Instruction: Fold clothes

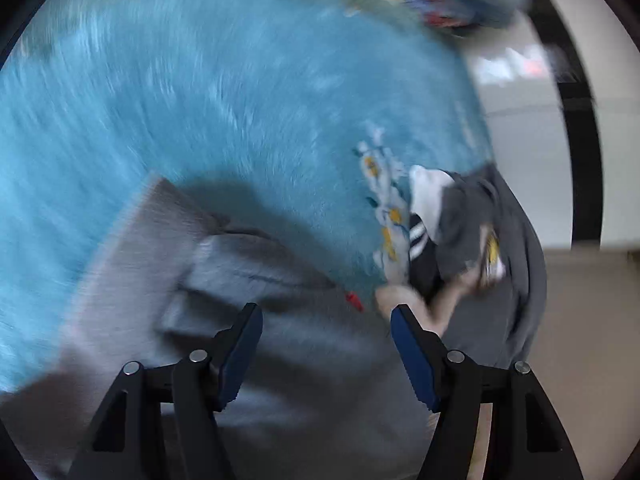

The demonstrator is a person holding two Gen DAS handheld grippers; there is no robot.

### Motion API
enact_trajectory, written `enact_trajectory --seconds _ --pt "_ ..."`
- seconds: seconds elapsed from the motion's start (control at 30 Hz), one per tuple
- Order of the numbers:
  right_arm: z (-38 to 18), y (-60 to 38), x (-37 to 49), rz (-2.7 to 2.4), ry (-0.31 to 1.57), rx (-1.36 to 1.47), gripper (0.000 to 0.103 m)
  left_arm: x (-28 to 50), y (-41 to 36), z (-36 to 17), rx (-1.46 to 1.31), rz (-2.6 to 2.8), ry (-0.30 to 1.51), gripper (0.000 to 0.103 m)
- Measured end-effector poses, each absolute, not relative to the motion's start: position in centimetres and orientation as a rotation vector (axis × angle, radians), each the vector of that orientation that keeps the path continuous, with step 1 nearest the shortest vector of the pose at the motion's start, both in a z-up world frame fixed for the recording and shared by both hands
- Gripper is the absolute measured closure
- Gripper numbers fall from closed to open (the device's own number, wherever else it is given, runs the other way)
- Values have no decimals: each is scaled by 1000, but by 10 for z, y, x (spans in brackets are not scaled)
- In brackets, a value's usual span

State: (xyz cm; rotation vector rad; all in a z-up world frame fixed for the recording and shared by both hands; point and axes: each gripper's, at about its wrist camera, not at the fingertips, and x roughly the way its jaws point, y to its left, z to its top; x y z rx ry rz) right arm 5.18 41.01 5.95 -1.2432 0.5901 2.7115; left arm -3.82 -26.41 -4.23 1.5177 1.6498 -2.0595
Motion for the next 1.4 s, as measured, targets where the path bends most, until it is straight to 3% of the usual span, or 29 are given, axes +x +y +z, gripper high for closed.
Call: enact_trajectory --seconds 0.03,0.1,0.2,0.5,0.57,0.63,0.7,0.73,0.83,0.93,1.0,1.3,1.4 --pt "49 414 33 2691 783 -1310 59 -46 -263 -49 1522 -2002 1677 32" --pt "29 424 7 2558 993 -1353 58 -55 -261 -58 1530 -1912 1650 32" --pt "12 441 -14 2368 1147 -1290 58 -67 -256 -62 1547 -1804 1601 32" --pt "-19 456 -53 2064 1055 -1413 58 -93 -242 -58 1661 -1708 1366 35" --pt "-19 452 -58 2078 979 -1466 59 -94 -238 -56 1677 -1702 1307 41" --pt "-17 449 -59 2102 899 -1499 65 -93 -235 -54 1690 -1712 1249 52" --pt "-16 446 -54 2119 802 -1524 83 -90 -234 -53 1689 -1716 1219 56" --pt "-15 445 -51 2126 771 -1529 86 -88 -234 -52 1687 -1721 1208 62" --pt "-10 447 -40 2182 806 -1507 98 -81 -233 -49 1675 -1757 1163 78" --pt "-5 448 -28 2238 841 -1484 101 -68 -233 -38 1651 -1819 1185 91" --pt "12 444 -20 2312 816 -1440 102 -57 -233 -26 1631 -1873 1211 93" --pt "101 445 45 2674 856 -1062 103 30 -249 68 1415 -2354 1498 95" --pt "110 440 98 2750 777 -964 103 86 -255 86 1309 -2574 1502 95"
